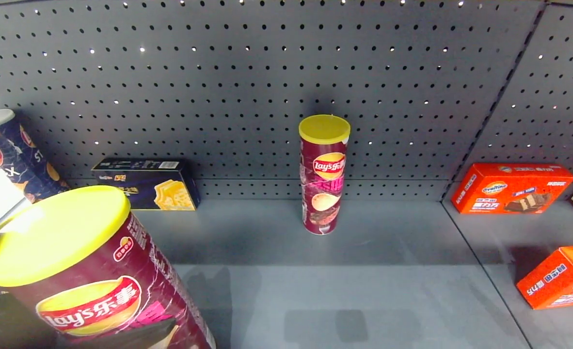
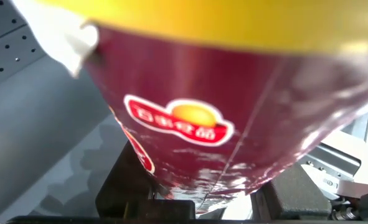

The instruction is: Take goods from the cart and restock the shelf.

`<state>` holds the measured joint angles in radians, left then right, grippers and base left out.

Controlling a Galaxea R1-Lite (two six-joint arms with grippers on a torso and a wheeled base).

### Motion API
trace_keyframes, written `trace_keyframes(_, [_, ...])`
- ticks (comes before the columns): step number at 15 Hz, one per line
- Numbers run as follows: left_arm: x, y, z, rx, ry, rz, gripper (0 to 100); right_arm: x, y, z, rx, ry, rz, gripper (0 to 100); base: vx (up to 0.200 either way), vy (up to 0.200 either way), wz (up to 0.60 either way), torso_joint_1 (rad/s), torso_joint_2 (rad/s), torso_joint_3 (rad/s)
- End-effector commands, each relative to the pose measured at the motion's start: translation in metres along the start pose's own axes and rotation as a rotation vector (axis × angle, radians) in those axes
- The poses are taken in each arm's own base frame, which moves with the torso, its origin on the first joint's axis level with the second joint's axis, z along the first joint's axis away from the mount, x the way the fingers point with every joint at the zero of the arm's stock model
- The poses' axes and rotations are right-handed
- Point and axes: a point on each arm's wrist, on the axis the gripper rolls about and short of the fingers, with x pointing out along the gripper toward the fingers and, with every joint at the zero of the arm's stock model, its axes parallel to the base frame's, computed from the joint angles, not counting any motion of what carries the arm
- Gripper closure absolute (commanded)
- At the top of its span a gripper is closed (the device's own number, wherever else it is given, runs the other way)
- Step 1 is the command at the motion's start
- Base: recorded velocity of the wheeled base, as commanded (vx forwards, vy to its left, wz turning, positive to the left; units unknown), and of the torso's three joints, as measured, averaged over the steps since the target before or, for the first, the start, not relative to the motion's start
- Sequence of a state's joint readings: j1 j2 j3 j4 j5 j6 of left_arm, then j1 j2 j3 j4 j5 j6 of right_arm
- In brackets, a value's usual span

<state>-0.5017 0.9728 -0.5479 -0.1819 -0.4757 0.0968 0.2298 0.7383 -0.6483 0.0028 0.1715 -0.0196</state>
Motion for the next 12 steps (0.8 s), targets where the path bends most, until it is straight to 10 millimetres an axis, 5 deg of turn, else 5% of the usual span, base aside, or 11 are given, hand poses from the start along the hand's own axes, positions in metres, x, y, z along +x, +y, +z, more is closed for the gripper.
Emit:
trace_keyframes(1, [0.000, 0.001, 0.000, -0.002, 0.002, 0.003, 100, 0.071, -0.004, 0.012, -0.038, 0.135, 0.117, 0, 0.000, 0.000, 0.00, 0.000, 0.00, 0.000])
trace_keyframes(4, [0.000, 0.001, 0.000, -0.003, 0.003, 0.003, 100, 0.115, -0.006, 0.012, -0.060, 0.089, 0.174, 0, 0.000, 0.000, 0.00, 0.000, 0.00, 0.000])
trace_keyframes(12, [0.003, 0.001, -0.010, -0.019, 0.034, -0.003, 100, 0.171, -0.002, 0.010, -0.086, 0.041, 0.302, 0, 0.000, 0.000, 0.00, 0.000, 0.00, 0.000])
